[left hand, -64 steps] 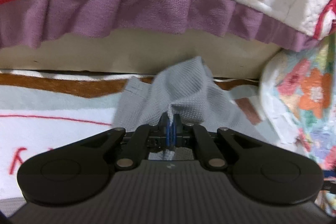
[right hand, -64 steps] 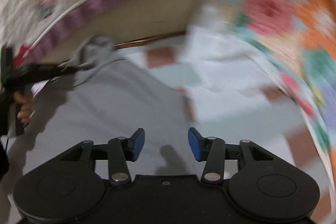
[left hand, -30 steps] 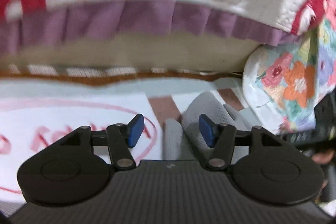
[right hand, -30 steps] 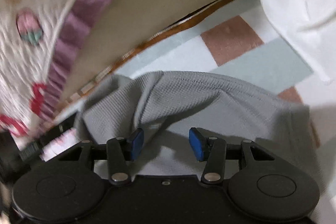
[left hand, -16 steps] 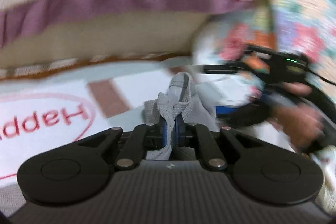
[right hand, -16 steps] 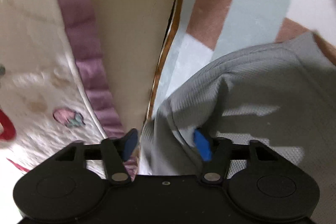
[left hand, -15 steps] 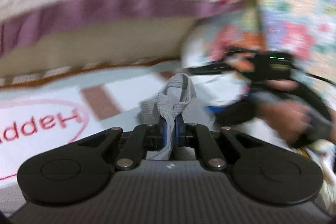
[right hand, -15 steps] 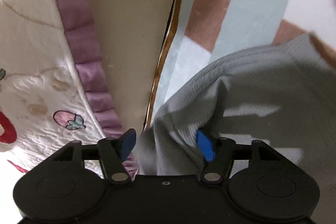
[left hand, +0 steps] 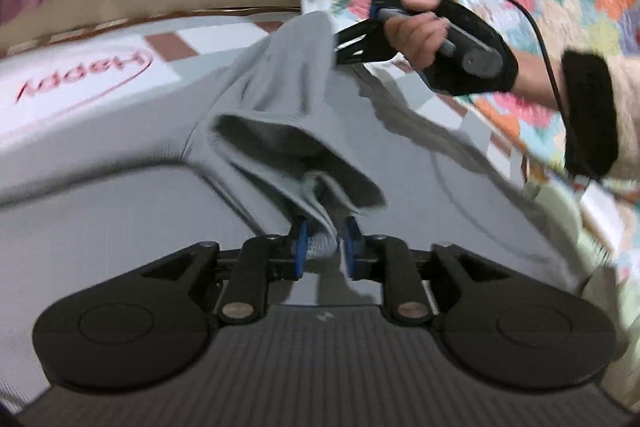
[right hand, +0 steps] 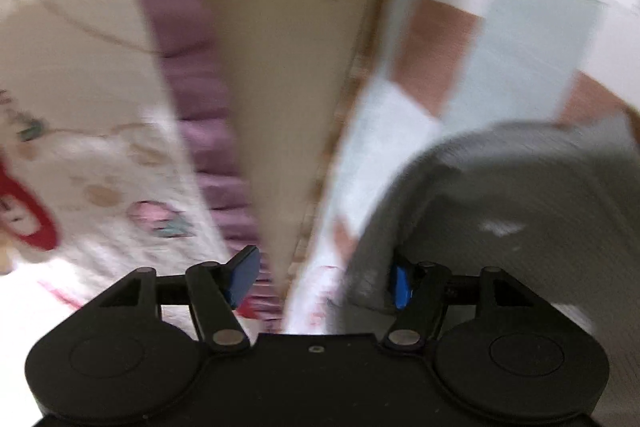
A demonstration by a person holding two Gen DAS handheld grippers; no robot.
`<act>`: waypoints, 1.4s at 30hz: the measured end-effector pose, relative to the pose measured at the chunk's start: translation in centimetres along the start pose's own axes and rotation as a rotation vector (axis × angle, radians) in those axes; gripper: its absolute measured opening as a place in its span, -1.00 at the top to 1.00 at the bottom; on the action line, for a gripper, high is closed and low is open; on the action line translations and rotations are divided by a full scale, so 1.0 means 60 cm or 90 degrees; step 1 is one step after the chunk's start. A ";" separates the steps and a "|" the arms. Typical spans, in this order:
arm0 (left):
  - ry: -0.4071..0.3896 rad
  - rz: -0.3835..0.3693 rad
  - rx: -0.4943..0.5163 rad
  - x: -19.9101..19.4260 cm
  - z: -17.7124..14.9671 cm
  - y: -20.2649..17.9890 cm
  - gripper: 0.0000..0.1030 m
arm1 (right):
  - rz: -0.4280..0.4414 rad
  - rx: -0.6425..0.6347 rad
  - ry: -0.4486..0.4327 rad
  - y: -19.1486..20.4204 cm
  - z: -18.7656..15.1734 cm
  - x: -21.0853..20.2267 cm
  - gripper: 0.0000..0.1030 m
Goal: Fold clothes
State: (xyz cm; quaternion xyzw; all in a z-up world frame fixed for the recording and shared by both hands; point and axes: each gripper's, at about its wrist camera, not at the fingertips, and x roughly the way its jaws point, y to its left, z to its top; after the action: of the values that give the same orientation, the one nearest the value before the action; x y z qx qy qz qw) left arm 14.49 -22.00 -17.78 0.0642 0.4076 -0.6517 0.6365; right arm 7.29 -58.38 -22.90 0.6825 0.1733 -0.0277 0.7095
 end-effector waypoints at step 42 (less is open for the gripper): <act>-0.181 0.021 -0.453 0.071 0.132 0.267 -0.30 | -0.195 -0.223 0.034 0.029 0.035 0.048 -0.02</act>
State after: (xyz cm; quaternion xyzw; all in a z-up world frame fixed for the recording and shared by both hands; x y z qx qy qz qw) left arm 31.30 -27.89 -22.36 -0.2455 0.5150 -0.4612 0.6795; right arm 10.93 -59.73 -22.06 0.5155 0.2957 -0.0862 0.7996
